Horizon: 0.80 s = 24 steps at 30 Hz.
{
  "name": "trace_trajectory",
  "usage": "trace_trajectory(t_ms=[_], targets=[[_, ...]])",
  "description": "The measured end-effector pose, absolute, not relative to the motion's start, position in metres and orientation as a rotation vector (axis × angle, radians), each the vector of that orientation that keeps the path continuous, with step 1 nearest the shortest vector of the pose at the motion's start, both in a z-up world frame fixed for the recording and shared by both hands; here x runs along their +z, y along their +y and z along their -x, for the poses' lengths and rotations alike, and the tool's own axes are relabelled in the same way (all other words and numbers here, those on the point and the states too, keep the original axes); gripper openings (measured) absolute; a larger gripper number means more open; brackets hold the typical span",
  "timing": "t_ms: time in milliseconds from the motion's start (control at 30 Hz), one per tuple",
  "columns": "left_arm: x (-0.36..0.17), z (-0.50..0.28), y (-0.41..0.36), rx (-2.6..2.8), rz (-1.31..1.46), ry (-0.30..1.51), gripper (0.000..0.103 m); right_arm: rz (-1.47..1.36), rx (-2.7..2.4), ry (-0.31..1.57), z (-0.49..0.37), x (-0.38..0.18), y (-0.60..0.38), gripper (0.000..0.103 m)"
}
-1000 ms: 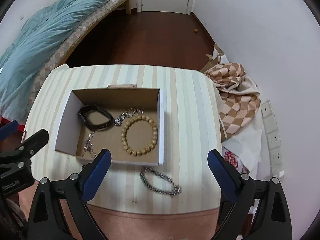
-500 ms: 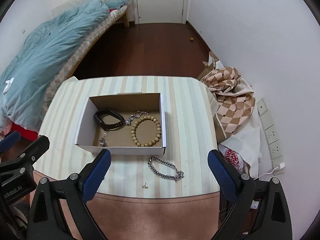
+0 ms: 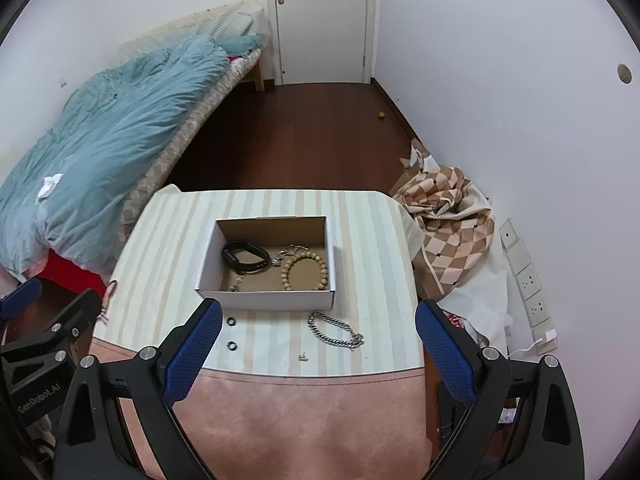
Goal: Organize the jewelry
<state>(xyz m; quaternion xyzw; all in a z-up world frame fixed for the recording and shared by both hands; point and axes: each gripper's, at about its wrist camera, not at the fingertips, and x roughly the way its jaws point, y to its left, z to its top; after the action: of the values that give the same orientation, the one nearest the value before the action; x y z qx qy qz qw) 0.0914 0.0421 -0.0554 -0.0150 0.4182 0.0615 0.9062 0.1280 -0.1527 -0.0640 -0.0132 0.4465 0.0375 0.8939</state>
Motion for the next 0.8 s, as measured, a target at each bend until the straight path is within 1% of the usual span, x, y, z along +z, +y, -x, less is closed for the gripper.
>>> trace_trajectory(t_ms=[167, 333, 400, 433, 467, 533, 600, 667, 800], targets=[[-0.056, -0.078, 0.043, 0.160, 0.040, 0.852, 0.103, -0.054, 0.105, 0.970, -0.120, -0.072, -0.162, 0.099], [-0.087, -0.084, 0.044, 0.217, 0.027, 0.889, 0.103, -0.082, 0.048, 1.060, -0.123, -0.118, -0.180, 0.098], [-0.105, -0.088, 0.045, 0.229, 0.032, 0.920, 0.103, -0.111, 0.036, 1.098, -0.125, -0.142, -0.190, 0.090], [-0.115, -0.091, 0.046, 0.232, 0.035, 0.937, 0.103, -0.121, 0.028, 1.114, -0.127, -0.152, -0.195, 0.079], [-0.127, -0.095, 0.047, 0.238, 0.033, 0.962, 0.103, -0.147, 0.023, 1.136, -0.129, -0.165, -0.202, 0.071], [-0.149, -0.101, 0.047, 0.247, 0.032, 1.003, 0.103, -0.214, 0.019, 1.171, -0.134, -0.189, -0.216, 0.068], [-0.165, -0.106, 0.046, 0.264, 0.020, 1.031, 0.103, -0.259, 0.010, 1.183, -0.139, -0.209, -0.227, 0.068], [-0.181, -0.111, 0.046, 0.276, 0.007, 1.055, 0.103, -0.284, -0.010, 1.190, -0.146, -0.226, -0.235, 0.064], [-0.207, -0.121, 0.043, 0.279, -0.004, 1.105, 0.103, -0.316, -0.047, 1.208, -0.164, -0.257, -0.247, 0.061]])
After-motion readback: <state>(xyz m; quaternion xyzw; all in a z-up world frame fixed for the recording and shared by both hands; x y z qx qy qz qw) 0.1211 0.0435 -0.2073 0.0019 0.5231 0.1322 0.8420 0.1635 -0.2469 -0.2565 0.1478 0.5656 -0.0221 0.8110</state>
